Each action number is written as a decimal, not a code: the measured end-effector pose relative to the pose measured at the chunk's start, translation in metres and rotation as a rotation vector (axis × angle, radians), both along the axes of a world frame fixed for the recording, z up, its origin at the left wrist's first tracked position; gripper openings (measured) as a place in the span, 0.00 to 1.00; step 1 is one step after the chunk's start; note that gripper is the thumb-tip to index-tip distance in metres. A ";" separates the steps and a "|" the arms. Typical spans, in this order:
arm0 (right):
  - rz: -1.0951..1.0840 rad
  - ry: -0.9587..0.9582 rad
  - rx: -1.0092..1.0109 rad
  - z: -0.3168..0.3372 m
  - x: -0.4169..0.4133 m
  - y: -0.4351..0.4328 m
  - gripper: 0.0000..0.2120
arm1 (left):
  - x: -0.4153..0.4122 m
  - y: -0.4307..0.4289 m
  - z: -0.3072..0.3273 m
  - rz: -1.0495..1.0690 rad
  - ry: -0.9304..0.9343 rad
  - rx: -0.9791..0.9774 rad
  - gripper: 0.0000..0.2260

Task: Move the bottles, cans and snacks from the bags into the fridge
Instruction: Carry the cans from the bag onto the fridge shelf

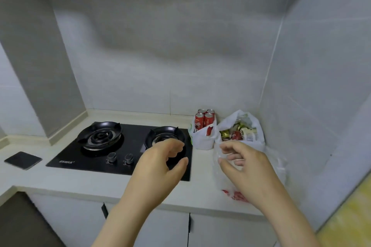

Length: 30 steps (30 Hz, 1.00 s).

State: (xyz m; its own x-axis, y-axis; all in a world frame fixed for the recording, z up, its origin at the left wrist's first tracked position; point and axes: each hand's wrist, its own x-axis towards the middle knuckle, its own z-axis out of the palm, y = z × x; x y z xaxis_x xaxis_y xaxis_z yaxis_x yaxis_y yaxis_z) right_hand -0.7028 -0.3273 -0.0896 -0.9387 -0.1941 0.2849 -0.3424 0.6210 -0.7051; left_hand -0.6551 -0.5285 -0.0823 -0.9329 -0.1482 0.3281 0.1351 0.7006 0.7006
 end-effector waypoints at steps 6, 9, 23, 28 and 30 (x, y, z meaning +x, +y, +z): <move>-0.044 -0.057 0.012 -0.019 -0.053 0.019 0.13 | -0.063 0.014 -0.014 -0.057 -0.046 0.006 0.13; -0.065 -0.067 0.020 -0.024 -0.081 0.018 0.12 | -0.096 0.011 -0.019 -0.082 -0.060 0.017 0.14; -0.142 -0.130 -0.029 -0.032 -0.253 -0.040 0.13 | -0.293 -0.049 -0.022 -0.160 -0.084 0.084 0.11; -0.174 -0.194 0.001 -0.046 -0.299 -0.047 0.13 | -0.346 -0.061 -0.036 -0.200 -0.120 0.095 0.09; -0.181 -0.213 0.018 -0.051 -0.318 -0.045 0.13 | -0.365 -0.061 -0.044 -0.211 -0.158 0.100 0.08</move>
State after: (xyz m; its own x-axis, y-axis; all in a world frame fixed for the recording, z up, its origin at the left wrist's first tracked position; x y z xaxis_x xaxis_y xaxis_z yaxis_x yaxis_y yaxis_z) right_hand -1.0204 -0.3724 -0.1403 -0.9969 -0.0206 0.0755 -0.0697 0.6717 -0.7375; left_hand -1.0198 -0.5892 -0.1262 -0.9850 0.0306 0.1698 0.1545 0.5950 0.7887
